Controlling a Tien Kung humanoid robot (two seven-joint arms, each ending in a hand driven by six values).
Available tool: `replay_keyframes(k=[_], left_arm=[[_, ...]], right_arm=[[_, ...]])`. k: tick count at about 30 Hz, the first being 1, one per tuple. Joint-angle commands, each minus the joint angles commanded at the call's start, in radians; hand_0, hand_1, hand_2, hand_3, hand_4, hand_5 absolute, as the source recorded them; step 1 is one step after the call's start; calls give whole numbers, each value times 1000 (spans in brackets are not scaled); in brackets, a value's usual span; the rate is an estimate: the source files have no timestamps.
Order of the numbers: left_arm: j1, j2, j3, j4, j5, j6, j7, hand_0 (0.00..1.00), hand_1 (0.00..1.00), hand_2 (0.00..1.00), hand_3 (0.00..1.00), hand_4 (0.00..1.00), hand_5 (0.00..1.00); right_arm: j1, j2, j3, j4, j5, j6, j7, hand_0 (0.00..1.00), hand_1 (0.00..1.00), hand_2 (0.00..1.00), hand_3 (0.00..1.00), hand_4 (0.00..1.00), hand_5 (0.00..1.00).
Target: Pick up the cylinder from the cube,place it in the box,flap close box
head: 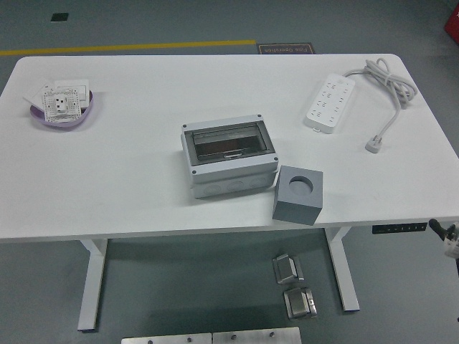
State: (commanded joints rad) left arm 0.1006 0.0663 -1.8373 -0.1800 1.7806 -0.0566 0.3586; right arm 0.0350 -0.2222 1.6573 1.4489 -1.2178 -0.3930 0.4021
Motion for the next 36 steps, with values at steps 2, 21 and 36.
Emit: replay_keyframes(k=[2, 21, 36], left_arm=[[-1, 0, 8, 0, -8, 1, 1, 752, 780, 770, 875, 550, 146], [-3, -7, 48, 0, -57, 7, 6, 752, 780, 772, 875, 550, 145], [1, -10, 21, 0, -34, 6, 11, 751, 779, 773, 877, 551, 143]], right_arm=[[0, 0, 2, 0, -3, -1, -1, 547, 547, 667, 766, 856, 429], [2, 10, 6, -1, -35, -9, -12, 543, 547, 667, 759, 857, 435], [11, 6, 1, -11, -46, -11, -24, 542, 542, 666, 757, 852, 431]])
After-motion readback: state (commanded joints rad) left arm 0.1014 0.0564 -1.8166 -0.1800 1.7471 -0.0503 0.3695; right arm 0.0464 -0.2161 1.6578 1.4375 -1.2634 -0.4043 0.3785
